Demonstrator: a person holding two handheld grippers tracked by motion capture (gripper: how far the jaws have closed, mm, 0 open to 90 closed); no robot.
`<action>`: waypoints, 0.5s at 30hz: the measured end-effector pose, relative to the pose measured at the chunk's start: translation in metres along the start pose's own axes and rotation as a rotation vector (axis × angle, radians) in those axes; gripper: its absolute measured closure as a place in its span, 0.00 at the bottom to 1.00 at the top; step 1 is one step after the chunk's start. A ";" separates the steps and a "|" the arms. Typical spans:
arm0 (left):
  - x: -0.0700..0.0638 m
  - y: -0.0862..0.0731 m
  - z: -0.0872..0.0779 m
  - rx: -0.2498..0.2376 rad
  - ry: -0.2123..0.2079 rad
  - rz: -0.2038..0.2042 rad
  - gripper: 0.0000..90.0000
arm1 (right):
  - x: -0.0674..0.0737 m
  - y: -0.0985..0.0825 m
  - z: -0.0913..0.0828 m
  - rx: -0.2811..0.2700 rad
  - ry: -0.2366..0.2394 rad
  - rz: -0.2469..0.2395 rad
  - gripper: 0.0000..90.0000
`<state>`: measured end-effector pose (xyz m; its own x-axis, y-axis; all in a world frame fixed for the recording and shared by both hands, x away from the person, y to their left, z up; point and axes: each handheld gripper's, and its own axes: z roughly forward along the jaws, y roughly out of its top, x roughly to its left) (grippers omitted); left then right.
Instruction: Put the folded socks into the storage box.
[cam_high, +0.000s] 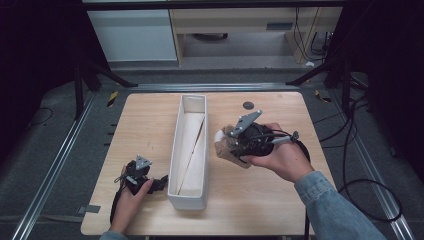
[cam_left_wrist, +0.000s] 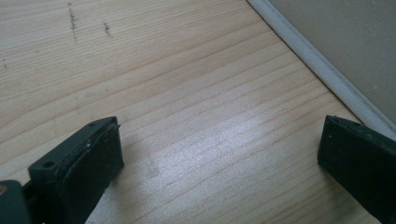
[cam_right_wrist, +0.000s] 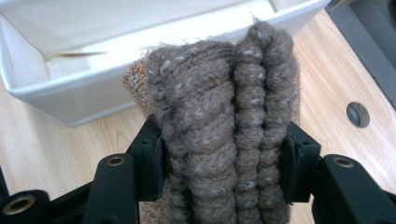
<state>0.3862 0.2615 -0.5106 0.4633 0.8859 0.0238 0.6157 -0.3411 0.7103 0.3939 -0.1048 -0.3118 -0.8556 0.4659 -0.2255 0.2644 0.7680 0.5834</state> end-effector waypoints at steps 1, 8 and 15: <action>0.000 0.000 0.000 -0.001 0.000 0.000 0.00 | 0.001 0.002 -0.002 -0.011 -0.001 0.004 0.50; 0.000 0.000 0.000 0.000 0.000 0.000 0.00 | 0.003 0.018 -0.008 -0.039 0.016 0.000 0.50; 0.000 0.000 0.000 0.000 0.000 -0.001 0.00 | 0.009 0.032 -0.005 -0.054 0.031 -0.004 0.50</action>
<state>0.3862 0.2614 -0.5106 0.4627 0.8862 0.0235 0.6158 -0.3404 0.7106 0.3926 -0.0781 -0.2908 -0.8701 0.4487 -0.2040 0.2376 0.7444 0.6240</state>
